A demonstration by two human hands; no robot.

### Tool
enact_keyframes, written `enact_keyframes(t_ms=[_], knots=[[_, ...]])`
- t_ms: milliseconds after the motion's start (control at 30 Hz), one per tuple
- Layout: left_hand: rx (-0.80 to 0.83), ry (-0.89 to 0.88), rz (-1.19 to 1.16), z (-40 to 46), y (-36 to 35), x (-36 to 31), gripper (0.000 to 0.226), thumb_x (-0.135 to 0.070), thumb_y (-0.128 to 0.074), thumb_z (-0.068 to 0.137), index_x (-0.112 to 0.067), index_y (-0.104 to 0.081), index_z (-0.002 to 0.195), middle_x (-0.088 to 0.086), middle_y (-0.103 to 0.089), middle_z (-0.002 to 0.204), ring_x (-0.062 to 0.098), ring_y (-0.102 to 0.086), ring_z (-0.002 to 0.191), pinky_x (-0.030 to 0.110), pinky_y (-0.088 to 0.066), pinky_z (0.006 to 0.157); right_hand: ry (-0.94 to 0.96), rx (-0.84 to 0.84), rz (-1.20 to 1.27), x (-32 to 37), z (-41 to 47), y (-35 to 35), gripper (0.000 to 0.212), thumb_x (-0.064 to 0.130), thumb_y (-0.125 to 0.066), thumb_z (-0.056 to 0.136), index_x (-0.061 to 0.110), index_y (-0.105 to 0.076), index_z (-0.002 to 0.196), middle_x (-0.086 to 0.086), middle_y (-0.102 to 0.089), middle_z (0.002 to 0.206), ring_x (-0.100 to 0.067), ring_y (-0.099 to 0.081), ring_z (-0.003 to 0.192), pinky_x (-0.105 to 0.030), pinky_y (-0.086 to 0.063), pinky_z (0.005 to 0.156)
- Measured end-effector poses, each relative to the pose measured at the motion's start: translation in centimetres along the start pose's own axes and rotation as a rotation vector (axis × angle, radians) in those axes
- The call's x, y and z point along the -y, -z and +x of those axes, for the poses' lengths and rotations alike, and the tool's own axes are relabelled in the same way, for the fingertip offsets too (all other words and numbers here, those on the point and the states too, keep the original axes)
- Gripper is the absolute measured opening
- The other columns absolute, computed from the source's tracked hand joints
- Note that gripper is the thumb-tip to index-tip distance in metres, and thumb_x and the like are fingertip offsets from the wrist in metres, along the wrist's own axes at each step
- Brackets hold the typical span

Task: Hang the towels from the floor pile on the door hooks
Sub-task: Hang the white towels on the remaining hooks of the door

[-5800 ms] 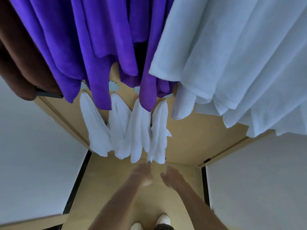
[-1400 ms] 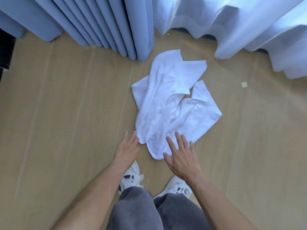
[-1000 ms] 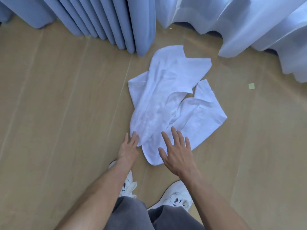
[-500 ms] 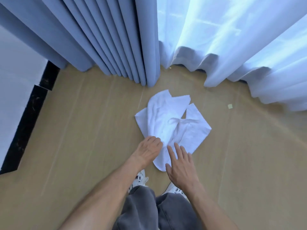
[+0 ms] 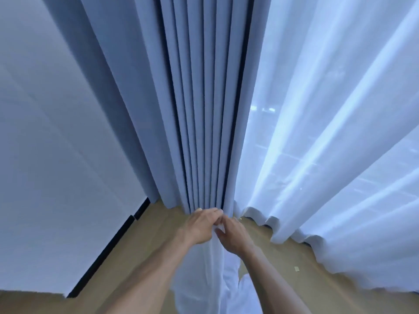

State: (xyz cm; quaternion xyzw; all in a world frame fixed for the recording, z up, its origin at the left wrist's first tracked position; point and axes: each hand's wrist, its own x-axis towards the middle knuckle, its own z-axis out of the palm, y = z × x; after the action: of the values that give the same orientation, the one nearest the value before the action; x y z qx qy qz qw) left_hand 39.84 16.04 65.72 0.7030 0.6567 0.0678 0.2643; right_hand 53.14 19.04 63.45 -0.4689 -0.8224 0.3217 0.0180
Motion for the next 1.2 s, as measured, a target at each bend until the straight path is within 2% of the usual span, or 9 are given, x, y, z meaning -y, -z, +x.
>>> enact_keyframes(t_ms=[133, 300, 433, 633, 733, 800, 1000, 1100, 1200], knots=[[-0.084, 0.196, -0.127, -5.0, 6.8, -0.8, 0.02, 0.002, -0.04, 0.084, -0.017, -0.04, 0.078, -0.002, -0.047, 0.081, 0.021, -0.041, 0.075, 0.03, -0.03, 0.055, 0.146, 0.025, -0.04, 6.7, 0.3, 3.7, 0.008, 0.015, -0.051, 0.079, 0.009, -0.055, 0.084, -0.004, -0.06, 0.083, -0.02, -0.054, 0.082, -0.032, -0.044, 0.072], [-0.231, 0.388, -0.262, -13.2, 11.1, -1.1, 0.012, -0.006, -0.046, 0.085, -0.015, -0.042, 0.08, 0.004, -0.048, 0.081, 0.022, -0.04, 0.074, 0.032, -0.032, 0.062, 0.32, 0.069, -0.058, 14.3, -2.0, 4.2, 0.012, 0.01, -0.049, 0.076, 0.008, -0.044, 0.064, -0.015, -0.057, 0.071, -0.029, -0.05, 0.069, -0.031, -0.032, 0.058], [-0.384, 0.499, -0.336, -20.9, 13.1, -0.7, 0.006, -0.01, -0.047, 0.084, -0.015, -0.045, 0.087, -0.003, -0.044, 0.078, 0.017, -0.038, 0.07, 0.029, -0.033, 0.064, 0.479, 0.152, -0.131, 20.7, -4.1, 3.3, 0.006, 0.025, -0.045, 0.078, 0.022, -0.043, 0.074, 0.007, -0.053, 0.072, -0.017, -0.049, 0.072, -0.025, -0.034, 0.058], [-0.589, 0.653, -0.343, -32.9, 15.6, 1.0, 0.007, -0.009, -0.05, 0.089, -0.013, -0.044, 0.088, 0.002, -0.047, 0.08, 0.016, -0.039, 0.069, 0.026, -0.033, 0.062, 0.715, 0.247, -0.101, 31.9, -8.2, -0.4, 0.02, 0.021, -0.046, 0.086, 0.016, -0.046, 0.106, -0.003, -0.062, 0.095, -0.019, -0.053, 0.08, -0.025, -0.04, 0.063], [-0.672, 0.725, -0.321, -38.8, 15.9, 2.6, 0.007, -0.007, -0.043, 0.091, -0.013, -0.044, 0.093, -0.001, -0.045, 0.078, 0.015, -0.038, 0.067, 0.022, -0.03, 0.056, 0.848, 0.284, -0.124, 36.9, -10.7, -2.7, 0.005, 0.019, -0.044, 0.088, 0.015, -0.047, 0.086, 0.003, -0.052, 0.075, -0.02, -0.05, 0.076, -0.024, -0.035, 0.057], [-0.715, 0.788, -0.289, -42.6, 15.3, 4.1, 0.014, -0.003, -0.039, 0.091, -0.016, -0.045, 0.093, -0.004, -0.045, 0.077, 0.013, -0.038, 0.064, 0.022, -0.031, 0.055, 0.904, 0.292, -0.112, 39.9, -12.5, -4.4, 0.014, 0.02, -0.045, 0.088, 0.017, -0.042, 0.075, 0.007, -0.045, 0.067, -0.021, -0.049, 0.073, -0.023, -0.031, 0.052], [-0.789, 0.928, -0.217, -54.7, 13.7, 7.0, 0.022, 0.001, -0.038, 0.091, -0.016, -0.05, 0.081, -0.009, -0.045, 0.07, 0.004, -0.038, 0.061, 0.015, -0.027, 0.053, 1.026, 0.419, -0.024, 48.3, -19.1, -10.1, 0.013, 0.02, -0.05, 0.085, 0.023, -0.046, 0.073, 0.009, -0.047, 0.07, -0.017, -0.048, 0.074, -0.02, -0.033, 0.058], [-0.805, 0.989, -0.202, -61.5, 13.4, 8.3, 0.02, -0.005, -0.039, 0.091, -0.016, -0.054, 0.085, -0.003, -0.054, 0.079, 0.013, -0.048, 0.071, 0.022, -0.034, 0.062, 1.055, 0.467, 0.017, 52.6, -23.1, -12.8, 0.027, 0.012, -0.044, 0.084, 0.036, -0.05, 0.072, 0.022, -0.044, 0.07, -0.009, -0.044, 0.074, -0.02, -0.036, 0.068], [-0.819, 1.029, -0.167, -67.4, 13.6, 9.0, 0.028, -0.002, -0.037, 0.09, -0.021, -0.05, 0.075, -0.003, -0.052, 0.076, 0.014, -0.045, 0.071, 0.025, -0.033, 0.062, 1.112, 0.452, 0.012, 56.8, -26.6, -15.3, 0.04, 0.008, -0.038, 0.082, 0.042, -0.056, 0.071, 0.02, -0.048, 0.072, -0.015, -0.049, 0.08, -0.023, -0.038, 0.072]])
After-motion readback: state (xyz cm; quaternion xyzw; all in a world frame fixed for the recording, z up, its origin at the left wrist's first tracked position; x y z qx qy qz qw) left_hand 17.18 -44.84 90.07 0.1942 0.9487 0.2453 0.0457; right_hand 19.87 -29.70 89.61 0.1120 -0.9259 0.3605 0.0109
